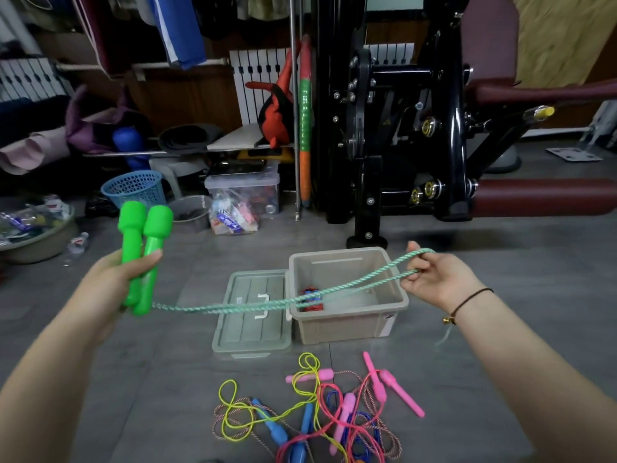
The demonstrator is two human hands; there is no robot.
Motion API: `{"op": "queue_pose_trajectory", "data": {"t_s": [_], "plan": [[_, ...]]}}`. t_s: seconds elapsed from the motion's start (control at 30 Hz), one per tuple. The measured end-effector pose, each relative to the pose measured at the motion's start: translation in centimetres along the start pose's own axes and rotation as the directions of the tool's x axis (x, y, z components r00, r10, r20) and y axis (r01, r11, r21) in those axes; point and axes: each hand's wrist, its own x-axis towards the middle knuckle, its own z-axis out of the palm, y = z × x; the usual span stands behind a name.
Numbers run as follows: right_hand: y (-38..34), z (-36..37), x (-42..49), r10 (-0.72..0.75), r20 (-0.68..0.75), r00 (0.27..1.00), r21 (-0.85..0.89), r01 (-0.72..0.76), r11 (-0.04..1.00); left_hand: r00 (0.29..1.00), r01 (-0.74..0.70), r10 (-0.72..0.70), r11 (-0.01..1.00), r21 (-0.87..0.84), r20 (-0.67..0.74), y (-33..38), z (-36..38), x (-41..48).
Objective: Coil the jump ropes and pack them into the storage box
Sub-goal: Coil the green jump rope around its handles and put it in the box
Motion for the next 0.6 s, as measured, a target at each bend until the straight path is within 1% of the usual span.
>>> {"op": "queue_pose_trajectory", "data": {"t_s": [0.07,0.13,0.2,0.27,0.37,0.47,0.53,0.6], "plan": [[0.9,0.6,-0.7,0.013,0.057,0.998,-0.011,-0.013,1.0,0.995,0.018,-0.014,0.999,-0.036,0.094,-0.2,0.8,-1.1],[2.3,1.4,-1.4,0.041,0.097,0.994,-0.054,-0.035,0.998,0.976,0.053,-0.022,0.989,-0.138,0.219,0.0,2.4,-2.4],[3.9,2.6,-2.1,0.065,0.141,0.988,-0.117,-0.049,0.992,0.935,0.101,-0.01,0.966,-0.239,0.355,0.2,4.5,-3.5],[5.5,4.0,-2.7,0.086,0.211,0.974,-0.188,-0.046,0.981,0.898,0.155,-0.012,0.944,-0.29,0.44,0.0,7.0,-4.4],[8.4,6.2,-3.5,0.124,0.324,0.938,-0.275,-0.032,0.961,0.88,0.205,-0.041,0.932,-0.3,0.473,-0.4,10.8,-5.3],[10.9,7.9,-3.6,0.117,0.406,0.906,-0.264,-0.006,0.964,0.868,0.225,-0.039,0.92,-0.322,0.495,-0.3,13.4,-5.5],[11.7,8.6,-3.3,0.07,0.417,0.906,-0.214,0.023,0.977,0.866,0.22,-0.036,0.923,-0.314,0.499,0.0,14.0,-5.3],[11.7,9.0,-3.1,0.036,0.398,0.917,-0.18,0.039,0.983,0.841,0.191,-0.027,0.949,-0.251,0.541,0.3,14.1,-5.1]]}}
